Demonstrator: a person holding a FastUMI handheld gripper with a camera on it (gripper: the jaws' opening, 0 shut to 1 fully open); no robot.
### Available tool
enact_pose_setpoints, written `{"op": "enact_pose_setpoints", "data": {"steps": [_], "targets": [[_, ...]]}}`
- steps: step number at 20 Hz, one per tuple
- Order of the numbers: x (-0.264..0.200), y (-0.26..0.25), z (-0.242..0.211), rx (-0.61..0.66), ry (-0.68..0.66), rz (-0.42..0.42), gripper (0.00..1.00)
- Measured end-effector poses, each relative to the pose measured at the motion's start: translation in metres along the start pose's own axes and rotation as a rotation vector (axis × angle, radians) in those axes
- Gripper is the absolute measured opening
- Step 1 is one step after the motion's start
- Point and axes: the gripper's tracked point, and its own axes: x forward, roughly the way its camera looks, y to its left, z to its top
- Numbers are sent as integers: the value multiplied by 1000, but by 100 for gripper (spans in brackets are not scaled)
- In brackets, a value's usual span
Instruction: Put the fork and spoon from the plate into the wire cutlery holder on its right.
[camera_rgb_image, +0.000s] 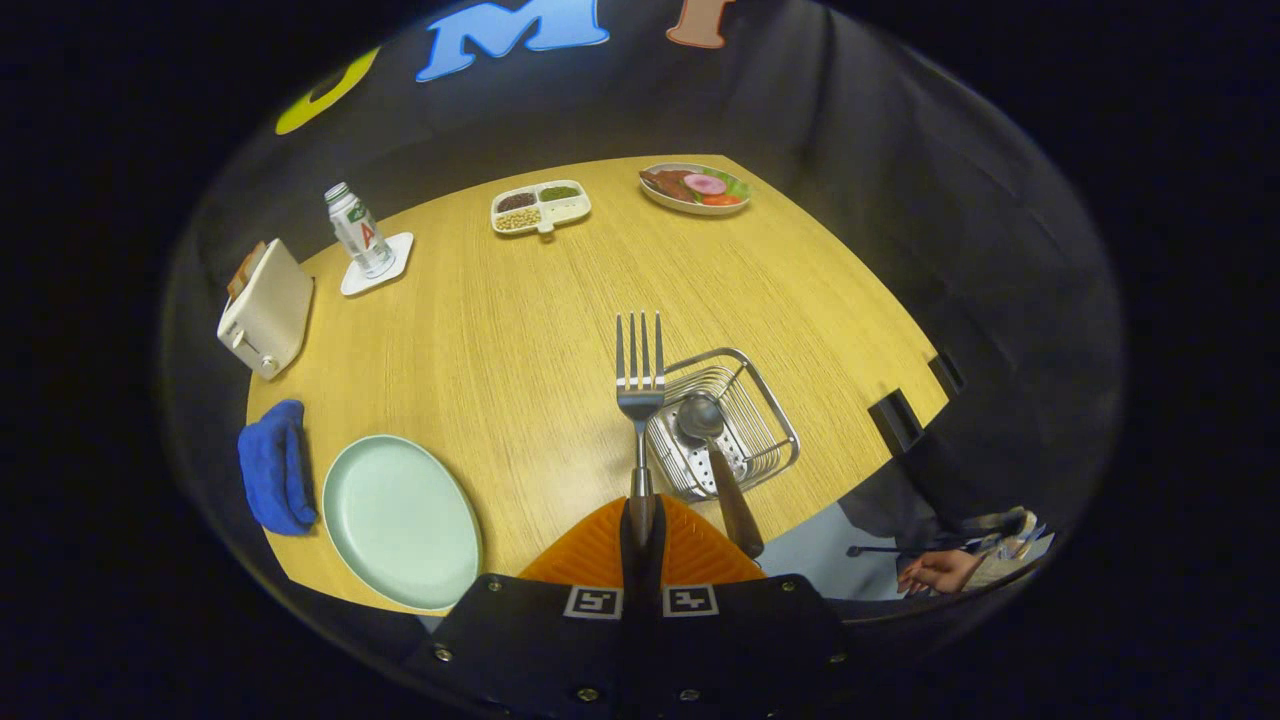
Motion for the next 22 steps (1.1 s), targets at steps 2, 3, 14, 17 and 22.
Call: {"op": "enact_pose_setpoints", "data": {"steps": [2, 3, 14, 17, 22], "targets": [[2, -10, -3, 28, 17, -14, 1], [2, -13, -4, 40, 24, -19, 1], [1, -29, -26, 91, 231, -39, 1], [-2, -27, -29, 124, 300, -17, 1], [-4, -22, -22, 149, 369, -13, 5]]}}
